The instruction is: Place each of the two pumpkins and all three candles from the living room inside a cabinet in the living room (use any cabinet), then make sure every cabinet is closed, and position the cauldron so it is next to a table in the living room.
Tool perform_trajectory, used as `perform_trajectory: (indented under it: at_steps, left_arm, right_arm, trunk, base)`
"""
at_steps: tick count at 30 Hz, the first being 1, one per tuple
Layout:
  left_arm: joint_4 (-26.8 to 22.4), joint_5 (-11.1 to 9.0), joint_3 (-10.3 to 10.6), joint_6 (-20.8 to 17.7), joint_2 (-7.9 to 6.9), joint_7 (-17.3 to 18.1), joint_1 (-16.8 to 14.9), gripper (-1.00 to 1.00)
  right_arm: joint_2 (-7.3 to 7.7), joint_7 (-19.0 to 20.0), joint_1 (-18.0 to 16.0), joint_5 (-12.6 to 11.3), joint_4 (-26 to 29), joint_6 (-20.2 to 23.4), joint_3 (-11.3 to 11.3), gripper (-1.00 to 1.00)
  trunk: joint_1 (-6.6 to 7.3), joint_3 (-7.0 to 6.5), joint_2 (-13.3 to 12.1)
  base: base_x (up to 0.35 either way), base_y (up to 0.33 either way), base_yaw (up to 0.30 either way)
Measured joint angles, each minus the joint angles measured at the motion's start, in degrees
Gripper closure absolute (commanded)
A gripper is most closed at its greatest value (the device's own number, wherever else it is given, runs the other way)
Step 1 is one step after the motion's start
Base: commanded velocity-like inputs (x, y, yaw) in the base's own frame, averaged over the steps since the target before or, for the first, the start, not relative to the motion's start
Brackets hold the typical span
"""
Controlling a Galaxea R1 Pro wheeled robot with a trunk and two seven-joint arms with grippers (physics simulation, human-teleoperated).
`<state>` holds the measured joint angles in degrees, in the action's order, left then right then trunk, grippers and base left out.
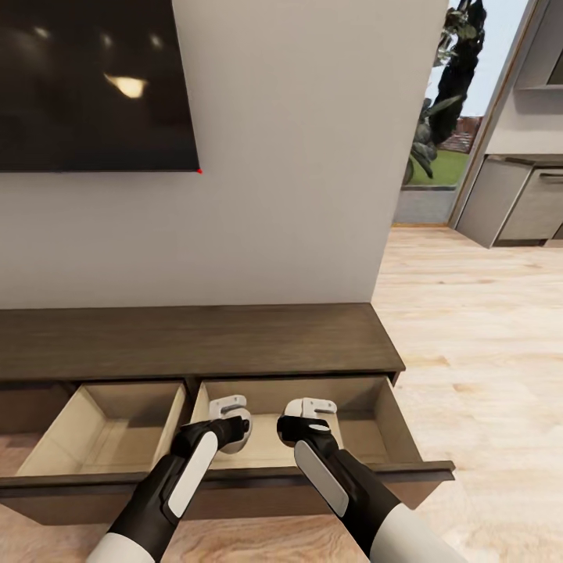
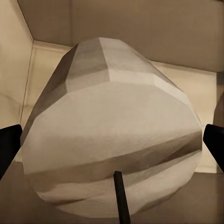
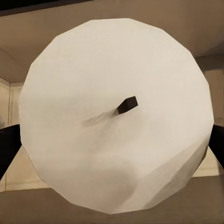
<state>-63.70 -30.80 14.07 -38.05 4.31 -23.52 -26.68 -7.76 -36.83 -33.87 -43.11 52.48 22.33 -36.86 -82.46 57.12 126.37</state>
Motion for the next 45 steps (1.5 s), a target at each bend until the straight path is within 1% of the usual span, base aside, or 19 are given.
perform_trajectory:
  at_steps: [10,20,22,25,29,45]
  left_arm:
    - [0.05,0.09,0.00,-0.08,-0.05,0.07,0.00,1.00]
    - [0.04,0.02,0.00,-0.08,-0.01,0.07,0.00,1.00]
    - [0.03,0.02,0.00,-0.08,-0.04,0.07,0.00,1.00]
    - [-0.02,0.01,0.00,-0.08,-0.07,0.07,0.00,1.00]
    - [-0.04,0.09,-0.06,-0.08,-0.15,0.07,0.00,1.00]
    - [-0.12,0.28,-0.08,-0.02,-0.33,-0.10,0.00,1.00]
  right_arm:
    - [0.00,0.00,0.00,0.02,0.00,0.01,0.00,1.00]
    - [0.00,0.02,0.00,0.00,0.00,0.00,0.00,1.00]
    - [0.00,0.38,0.00,-0.02,0.00,-0.02,-0.01,1.00]
    - [-0.01,2.10,0.00,0.03,0.00,-0.04,-0.01,1.00]
    - [0.00,3.14,0.00,0.13,-0.01,0.04,0.00,1.00]
    - [0.00,3.26,0.00,0.16,-0.01,0.05,0.01,1.00]
  trunk:
    - [0.01,0.00,0.00]
    - [0.00,0.00,0.00]
    - [0.00,0.00,0.00]
    - [0.00,0.00,0.00]
    - [-0.88,0.72,1.59]
    - [-4.39,3.59,8.01]
  base:
    - [0.140,0.000,0.000]
    - [0.017,0.000,0.000]
    - [0.000,0.000,0.000]
    - [0.000,0.000,0.000]
    - [0.000,0.000,0.000]
    - [0.000,0.000,0.000]
